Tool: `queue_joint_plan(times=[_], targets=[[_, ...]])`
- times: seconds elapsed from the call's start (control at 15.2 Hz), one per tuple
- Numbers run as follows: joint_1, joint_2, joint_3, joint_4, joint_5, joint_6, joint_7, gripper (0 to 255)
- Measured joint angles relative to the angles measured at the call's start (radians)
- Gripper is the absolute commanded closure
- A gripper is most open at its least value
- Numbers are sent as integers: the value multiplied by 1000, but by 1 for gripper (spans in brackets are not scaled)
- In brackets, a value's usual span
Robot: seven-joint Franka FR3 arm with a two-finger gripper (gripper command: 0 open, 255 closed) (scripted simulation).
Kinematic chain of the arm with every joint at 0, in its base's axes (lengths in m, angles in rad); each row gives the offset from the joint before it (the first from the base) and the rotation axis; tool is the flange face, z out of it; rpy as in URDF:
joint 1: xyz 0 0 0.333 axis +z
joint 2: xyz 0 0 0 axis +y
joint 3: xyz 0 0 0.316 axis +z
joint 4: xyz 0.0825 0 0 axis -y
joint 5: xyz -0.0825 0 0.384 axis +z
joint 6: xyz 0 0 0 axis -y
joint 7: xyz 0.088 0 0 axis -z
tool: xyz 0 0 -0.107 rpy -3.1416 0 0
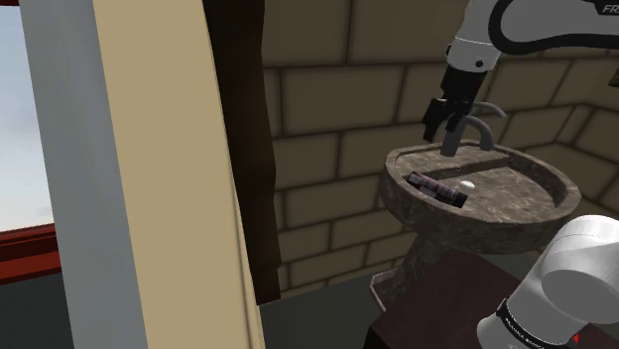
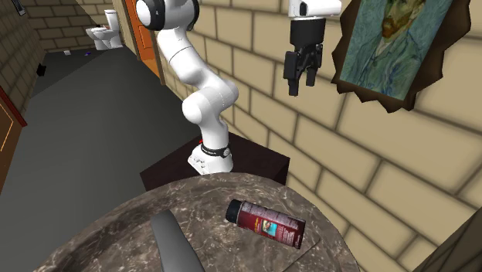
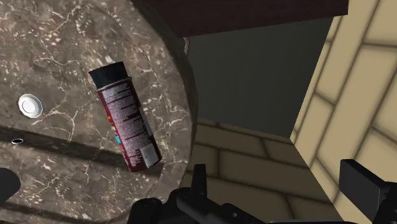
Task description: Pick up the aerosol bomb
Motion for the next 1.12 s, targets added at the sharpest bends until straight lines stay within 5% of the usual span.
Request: queue_joint_plan(times=[0.4, 1.12], targets=[[-8, -72, -95, -128, -24, 64, -114, 0], [-58, -110, -418, -345, -140, 250, -464, 0]])
